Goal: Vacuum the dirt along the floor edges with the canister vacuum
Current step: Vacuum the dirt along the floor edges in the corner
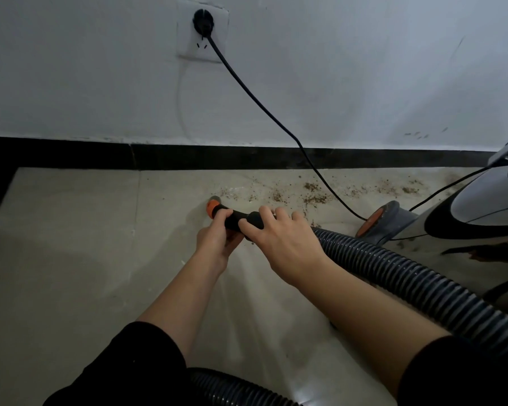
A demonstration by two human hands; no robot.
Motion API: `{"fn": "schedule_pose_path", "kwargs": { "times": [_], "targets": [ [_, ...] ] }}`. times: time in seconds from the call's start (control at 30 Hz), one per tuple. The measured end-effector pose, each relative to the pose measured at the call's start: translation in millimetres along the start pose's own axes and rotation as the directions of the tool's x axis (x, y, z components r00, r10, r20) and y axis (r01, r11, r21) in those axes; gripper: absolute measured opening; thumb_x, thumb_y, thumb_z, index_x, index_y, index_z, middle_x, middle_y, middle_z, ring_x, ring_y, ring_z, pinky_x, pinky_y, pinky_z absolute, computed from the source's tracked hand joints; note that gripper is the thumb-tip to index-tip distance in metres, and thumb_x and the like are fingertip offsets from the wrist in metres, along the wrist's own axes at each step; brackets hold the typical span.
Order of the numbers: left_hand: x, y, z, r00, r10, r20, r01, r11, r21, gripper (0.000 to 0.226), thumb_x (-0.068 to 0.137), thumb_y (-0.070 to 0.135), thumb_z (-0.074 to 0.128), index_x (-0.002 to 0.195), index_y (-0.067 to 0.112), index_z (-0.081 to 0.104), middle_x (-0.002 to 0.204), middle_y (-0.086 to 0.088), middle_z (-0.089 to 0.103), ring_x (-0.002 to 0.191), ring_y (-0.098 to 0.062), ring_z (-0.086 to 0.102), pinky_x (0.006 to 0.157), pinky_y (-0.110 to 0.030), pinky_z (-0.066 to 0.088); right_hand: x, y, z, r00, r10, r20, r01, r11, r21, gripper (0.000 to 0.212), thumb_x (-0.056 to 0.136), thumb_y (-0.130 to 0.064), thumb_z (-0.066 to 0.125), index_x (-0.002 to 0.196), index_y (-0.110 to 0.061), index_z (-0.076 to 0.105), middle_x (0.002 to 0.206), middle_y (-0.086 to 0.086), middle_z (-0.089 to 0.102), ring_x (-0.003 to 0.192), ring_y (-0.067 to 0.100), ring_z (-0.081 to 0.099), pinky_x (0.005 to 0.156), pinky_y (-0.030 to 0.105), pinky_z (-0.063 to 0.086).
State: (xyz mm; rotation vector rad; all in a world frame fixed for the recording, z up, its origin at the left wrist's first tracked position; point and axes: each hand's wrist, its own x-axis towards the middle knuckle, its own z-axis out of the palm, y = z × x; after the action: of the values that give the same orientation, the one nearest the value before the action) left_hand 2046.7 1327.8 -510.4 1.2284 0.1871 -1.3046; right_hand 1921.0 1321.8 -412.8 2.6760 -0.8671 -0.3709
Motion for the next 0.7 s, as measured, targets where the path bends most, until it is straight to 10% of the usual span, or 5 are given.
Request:
{"fn": "schedule_pose_path", "kwargs": {
  "times": [0.7],
  "targets": [
    [5,-9,34,0.997,-0.058,0.056,0.054,0.996,0.074,0.026,0.091,0.022,0.065,0.106,0.001,0.063,0.105,-0.019,0.070,0.093,-0.024,0.069,0.070,-0.029,0.059,-8,21,8,0.996,0.072,0.045,-0.072,0.997,-0.006,0.066,0.088,-0.012,0.057,0.142,-0.018,0.021,0.127,0.017,0.038,0.104,0.035,0.049,0.077,0.039,0.039]
  ]
}}
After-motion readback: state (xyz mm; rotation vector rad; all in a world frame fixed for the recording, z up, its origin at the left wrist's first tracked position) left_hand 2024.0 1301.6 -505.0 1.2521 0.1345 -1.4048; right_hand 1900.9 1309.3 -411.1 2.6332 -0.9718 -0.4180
